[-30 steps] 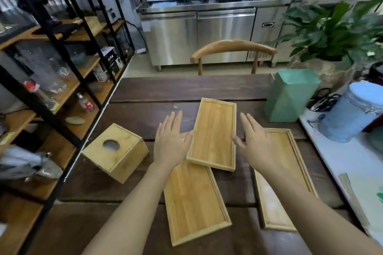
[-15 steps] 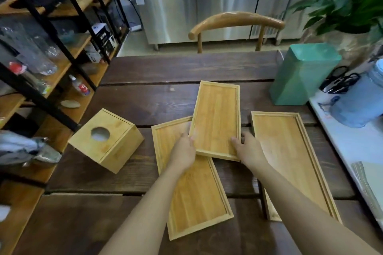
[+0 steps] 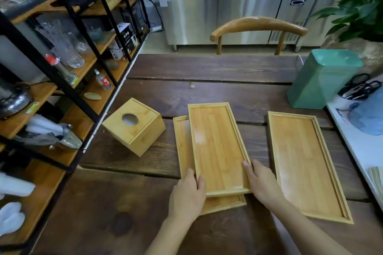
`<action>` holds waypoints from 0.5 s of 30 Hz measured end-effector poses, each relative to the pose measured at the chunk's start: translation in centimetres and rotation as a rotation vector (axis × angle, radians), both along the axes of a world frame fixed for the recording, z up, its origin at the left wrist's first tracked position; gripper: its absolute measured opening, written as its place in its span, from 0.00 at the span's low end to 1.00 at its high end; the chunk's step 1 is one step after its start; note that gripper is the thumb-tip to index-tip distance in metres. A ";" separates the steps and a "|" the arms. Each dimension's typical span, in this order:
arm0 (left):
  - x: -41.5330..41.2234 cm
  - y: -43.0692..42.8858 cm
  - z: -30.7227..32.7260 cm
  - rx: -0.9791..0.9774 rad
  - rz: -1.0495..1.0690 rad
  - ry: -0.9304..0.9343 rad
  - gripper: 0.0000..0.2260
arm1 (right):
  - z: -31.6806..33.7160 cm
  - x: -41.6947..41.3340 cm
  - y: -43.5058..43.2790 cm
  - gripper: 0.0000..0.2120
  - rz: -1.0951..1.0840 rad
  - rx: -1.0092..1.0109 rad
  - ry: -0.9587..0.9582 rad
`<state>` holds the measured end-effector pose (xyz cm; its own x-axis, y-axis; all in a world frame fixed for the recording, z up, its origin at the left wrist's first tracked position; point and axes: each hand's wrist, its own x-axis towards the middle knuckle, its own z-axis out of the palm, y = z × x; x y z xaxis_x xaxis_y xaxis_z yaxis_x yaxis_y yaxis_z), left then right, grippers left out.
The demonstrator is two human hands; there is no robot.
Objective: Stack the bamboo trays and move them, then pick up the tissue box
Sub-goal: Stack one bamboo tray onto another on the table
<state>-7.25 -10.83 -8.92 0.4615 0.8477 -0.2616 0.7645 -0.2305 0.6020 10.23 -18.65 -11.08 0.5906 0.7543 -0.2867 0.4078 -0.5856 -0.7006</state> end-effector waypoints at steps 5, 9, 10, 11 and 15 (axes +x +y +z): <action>-1.6 -1.9 -0.1 0.077 -0.011 0.243 0.19 | 0.4 -2.0 -0.7 0.13 0.142 -0.097 -0.235; -2.3 -2.7 0.0 0.089 -0.027 0.306 0.17 | 0.5 -3.0 -1.2 0.15 0.189 -0.114 -0.338; -2.5 -2.8 0.1 0.099 -0.033 0.320 0.17 | 0.4 -3.2 -1.3 0.15 0.194 -0.117 -0.352; -2.6 -3.0 0.0 0.108 -0.029 0.327 0.17 | 0.4 -3.3 -1.4 0.13 0.201 -0.118 -0.366; -3.7 -2.9 -0.6 0.170 0.084 0.211 0.18 | 0.0 -4.2 -2.0 0.12 0.216 -0.109 -0.420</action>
